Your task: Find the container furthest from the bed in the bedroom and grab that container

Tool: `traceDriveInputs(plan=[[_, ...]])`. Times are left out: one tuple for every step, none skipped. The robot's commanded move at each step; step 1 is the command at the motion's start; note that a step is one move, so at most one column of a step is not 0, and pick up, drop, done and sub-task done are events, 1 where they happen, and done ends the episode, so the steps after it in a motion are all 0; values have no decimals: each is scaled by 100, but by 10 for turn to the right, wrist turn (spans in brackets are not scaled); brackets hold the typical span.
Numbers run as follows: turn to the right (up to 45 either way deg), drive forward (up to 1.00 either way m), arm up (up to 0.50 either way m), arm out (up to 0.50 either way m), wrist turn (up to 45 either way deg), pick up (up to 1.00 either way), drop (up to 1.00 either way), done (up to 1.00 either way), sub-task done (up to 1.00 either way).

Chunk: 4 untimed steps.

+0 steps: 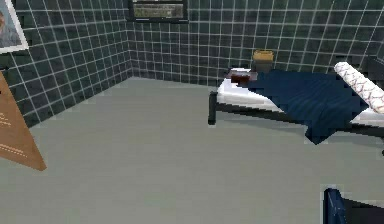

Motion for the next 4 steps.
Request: traceDriveInputs(plan=[[0,0,0,0,330,0,0,0,0],[0,0,-30,0,0,0,0,0,0],[0,0,0,0,0,100,0,0,0],[0,0,10,0,0,0,0,0,0]])
